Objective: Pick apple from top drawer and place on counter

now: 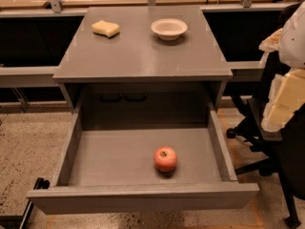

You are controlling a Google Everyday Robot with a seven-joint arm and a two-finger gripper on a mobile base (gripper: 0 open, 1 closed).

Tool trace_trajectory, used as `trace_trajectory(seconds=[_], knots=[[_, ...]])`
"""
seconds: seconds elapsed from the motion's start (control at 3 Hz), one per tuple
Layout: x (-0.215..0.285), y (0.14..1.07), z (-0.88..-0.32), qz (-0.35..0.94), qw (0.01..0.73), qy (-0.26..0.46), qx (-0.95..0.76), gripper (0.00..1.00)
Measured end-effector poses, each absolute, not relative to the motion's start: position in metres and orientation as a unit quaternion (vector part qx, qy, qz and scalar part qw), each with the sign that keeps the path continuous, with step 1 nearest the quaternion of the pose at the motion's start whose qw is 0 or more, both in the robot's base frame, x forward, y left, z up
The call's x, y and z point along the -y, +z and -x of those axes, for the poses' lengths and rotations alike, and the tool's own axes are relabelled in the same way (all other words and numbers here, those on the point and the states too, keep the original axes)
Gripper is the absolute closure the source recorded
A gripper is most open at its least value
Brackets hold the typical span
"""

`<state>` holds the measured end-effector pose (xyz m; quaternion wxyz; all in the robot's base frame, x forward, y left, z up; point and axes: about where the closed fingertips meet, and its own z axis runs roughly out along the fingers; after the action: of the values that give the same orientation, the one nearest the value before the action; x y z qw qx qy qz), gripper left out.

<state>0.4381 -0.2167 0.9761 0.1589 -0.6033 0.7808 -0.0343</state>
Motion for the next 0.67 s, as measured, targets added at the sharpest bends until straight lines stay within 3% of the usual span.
trace_trajectory(seconds=[0.67], knots=[[0.213, 0.961, -0.446, 0.606, 0.169, -0.013, -0.777, 0.0]])
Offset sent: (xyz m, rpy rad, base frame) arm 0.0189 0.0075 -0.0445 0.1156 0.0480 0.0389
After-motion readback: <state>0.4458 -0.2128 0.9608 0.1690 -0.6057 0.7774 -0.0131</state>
